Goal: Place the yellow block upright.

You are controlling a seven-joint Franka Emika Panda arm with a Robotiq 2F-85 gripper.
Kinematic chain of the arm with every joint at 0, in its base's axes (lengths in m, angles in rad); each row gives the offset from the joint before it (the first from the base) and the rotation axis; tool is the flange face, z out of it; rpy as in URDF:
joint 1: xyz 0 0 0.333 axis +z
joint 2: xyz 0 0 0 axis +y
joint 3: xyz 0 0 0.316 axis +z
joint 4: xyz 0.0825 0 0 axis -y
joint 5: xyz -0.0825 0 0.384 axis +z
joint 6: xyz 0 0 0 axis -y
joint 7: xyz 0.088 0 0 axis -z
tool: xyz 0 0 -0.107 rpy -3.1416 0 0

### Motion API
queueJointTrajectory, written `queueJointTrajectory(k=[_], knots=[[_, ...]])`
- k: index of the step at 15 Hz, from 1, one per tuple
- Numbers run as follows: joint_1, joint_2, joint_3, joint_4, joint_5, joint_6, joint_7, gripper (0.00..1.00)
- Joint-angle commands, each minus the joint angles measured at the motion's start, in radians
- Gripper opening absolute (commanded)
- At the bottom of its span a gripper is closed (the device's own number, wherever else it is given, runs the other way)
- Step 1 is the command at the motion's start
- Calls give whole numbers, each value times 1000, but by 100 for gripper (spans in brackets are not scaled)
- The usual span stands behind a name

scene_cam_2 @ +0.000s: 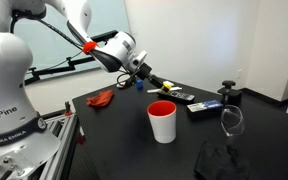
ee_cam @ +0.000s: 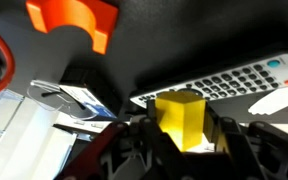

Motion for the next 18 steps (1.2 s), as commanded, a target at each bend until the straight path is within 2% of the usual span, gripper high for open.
queueJointTrajectory(k=[1, 8, 18], knots=[[33, 104, -18, 6, 9, 30, 160, 20], [106, 176, -35, -10, -11, 58, 301, 20], [150, 233, -63, -21, -15, 108, 369, 20]])
